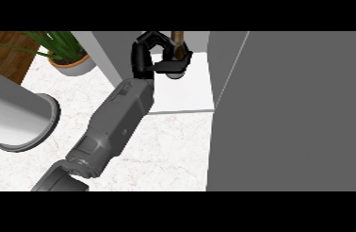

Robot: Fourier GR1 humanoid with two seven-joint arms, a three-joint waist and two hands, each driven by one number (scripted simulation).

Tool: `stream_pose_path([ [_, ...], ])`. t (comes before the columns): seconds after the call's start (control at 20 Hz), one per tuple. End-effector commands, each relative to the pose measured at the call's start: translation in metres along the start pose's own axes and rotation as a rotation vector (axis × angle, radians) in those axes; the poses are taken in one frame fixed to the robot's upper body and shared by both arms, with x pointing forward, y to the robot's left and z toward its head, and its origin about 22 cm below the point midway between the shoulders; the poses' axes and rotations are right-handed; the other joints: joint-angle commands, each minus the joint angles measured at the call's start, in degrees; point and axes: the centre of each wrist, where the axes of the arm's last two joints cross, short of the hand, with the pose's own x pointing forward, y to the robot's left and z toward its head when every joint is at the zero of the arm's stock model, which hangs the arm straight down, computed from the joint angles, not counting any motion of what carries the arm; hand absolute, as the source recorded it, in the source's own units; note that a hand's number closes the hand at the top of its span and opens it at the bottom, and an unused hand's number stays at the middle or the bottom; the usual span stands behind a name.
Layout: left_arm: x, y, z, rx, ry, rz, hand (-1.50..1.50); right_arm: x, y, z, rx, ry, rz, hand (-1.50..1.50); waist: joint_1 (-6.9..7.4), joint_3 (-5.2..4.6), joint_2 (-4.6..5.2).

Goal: Pick up the wine, place it into the cabinet and close the cabinet

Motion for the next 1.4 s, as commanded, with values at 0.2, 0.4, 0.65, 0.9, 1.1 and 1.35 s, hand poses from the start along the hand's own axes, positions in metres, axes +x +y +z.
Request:
stream_pose_path([
  [0.2, 0.003, 0.015, -0.014, 0.067, 0.056, 0.104, 1.50, 0.017, 0.008, 0.025, 0.035, -0.036, -0.032, -1.50, -0.16, -0.06, 0.07],
  [0.4, -0.008, 0.015, -0.005, 0.058, 0.055, 0.099, 1.50, -0.003, 0.004, 0.005, 0.040, -0.030, -0.017, -1.50, -0.36, -0.06, 0.56],
  [0.65, -0.016, 0.012, 0.004, 0.064, 0.061, 0.052, 1.50, 0.012, 0.011, 0.026, 0.041, -0.040, -0.034, -1.50, -0.55, -0.06, 0.25],
  [0.9, -0.031, 0.019, 0.016, 0.081, 0.072, -0.026, -1.50, 0.006, 0.013, 0.014, 0.055, -0.045, -0.029, -1.50, -1.16, -0.07, 0.46],
  [1.1, -0.011, 0.034, -0.013, 0.083, 0.062, -0.051, -1.50, 0.006, 0.007, 0.014, 0.035, -0.052, -0.021, -1.50, -1.25, -0.07, 0.73],
  [1.35, -0.033, 0.034, 0.011, 0.071, 0.069, -0.121, -1.50, 0.001, 0.008, 0.005, 0.040, -0.048, -0.031, -1.50, -1.52, -0.09, 1.08],
])
